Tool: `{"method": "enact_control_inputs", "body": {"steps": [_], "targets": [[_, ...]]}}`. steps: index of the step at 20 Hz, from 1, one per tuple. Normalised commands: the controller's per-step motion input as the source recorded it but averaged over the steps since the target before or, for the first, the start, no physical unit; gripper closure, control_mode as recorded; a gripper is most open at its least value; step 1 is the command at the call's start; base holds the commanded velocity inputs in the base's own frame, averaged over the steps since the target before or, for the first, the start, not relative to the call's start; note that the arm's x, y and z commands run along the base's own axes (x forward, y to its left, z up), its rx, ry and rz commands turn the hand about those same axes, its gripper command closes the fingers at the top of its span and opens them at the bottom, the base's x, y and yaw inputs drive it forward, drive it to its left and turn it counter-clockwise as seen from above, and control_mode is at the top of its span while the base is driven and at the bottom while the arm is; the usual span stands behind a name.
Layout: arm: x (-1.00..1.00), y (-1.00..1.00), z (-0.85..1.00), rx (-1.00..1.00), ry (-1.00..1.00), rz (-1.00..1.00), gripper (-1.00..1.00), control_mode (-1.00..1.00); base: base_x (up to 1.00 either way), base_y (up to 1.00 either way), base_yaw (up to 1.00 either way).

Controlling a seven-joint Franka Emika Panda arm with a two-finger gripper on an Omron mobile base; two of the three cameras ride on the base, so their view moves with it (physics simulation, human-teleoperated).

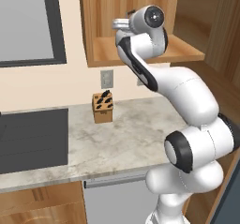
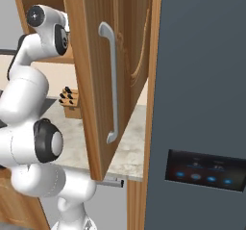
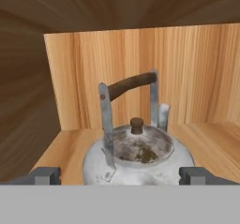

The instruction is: Open the cabinet, pick the kettle from the cabinet, and place it in the sink.

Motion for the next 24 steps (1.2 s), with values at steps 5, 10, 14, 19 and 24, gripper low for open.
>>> {"method": "enact_control_inputs", "body": {"steps": [5, 10, 14, 19, 24], "targets": [[0.16, 0.12, 0.07, 0.0, 0.0, 0.0, -1.0, -1.0, 0.0, 0.0, 0.0], [0.17, 0.08, 0.02, 0.0, 0.0, 0.0, -1.0, -1.0, 0.0, 0.0, 0.0], [0.22, 0.0, 0.0, 0.0, 0.0, -0.03, -1.0, -1.0, 0.0, 0.0, 0.0], [0.27, 0.0, -0.01, 0.0, 0.01, -0.06, -1.0, -1.0, 0.0, 0.0, 0.0], [0.23, 0.0, -0.04, 0.0, 0.0, -0.04, -1.0, -1.0, 0.0, 0.0, 0.0]]}}
